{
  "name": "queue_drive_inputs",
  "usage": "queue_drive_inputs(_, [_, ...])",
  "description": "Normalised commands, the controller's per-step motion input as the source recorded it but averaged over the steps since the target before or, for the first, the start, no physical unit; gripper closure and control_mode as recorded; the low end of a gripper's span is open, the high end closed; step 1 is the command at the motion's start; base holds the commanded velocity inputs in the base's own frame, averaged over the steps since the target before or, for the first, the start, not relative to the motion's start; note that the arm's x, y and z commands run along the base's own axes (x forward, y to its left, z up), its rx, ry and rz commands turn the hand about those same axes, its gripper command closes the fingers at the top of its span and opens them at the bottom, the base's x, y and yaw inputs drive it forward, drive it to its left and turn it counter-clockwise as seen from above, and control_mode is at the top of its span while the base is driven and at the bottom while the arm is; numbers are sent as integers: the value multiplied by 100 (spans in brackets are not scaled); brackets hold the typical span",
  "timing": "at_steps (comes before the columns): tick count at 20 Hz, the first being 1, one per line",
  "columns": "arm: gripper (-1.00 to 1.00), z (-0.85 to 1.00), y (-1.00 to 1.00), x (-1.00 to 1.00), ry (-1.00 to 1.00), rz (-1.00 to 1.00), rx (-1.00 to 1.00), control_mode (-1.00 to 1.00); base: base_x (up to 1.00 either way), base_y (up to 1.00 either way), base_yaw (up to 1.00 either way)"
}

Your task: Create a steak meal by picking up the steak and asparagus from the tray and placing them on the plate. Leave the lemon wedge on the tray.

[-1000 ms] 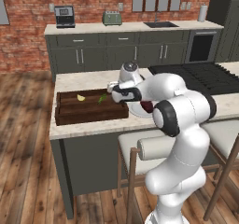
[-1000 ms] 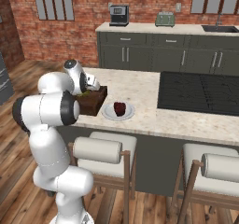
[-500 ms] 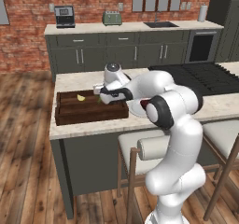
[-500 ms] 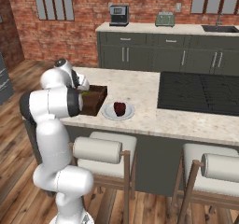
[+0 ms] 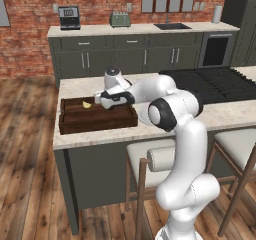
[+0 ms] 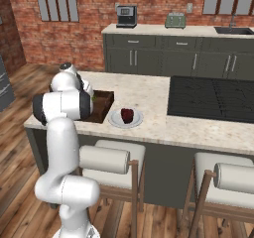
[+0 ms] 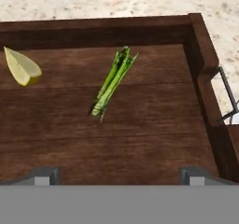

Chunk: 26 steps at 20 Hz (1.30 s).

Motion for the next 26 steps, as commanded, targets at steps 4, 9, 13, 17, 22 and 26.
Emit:
queue_drive_inputs(4, [-100,-30,0,38,0,0,1,-100,0,0,0])
queue_drive_inputs(9, [-100,-31,0,31,0,0,0,-100,0,0,0])
queue_drive_inputs(13, [-100,-29,0,29,0,0,0,-100,0,0,0])
queue_drive_inputs(17, [-100,-27,2,30,0,0,0,-100,0,0,0])
queue_drive_inputs(22, [-100,-26,2,31,0,0,0,-100,0,0,0])
queue_drive_inputs(26, [-100,-21,9,34,0,0,0,-100,0,0,0])
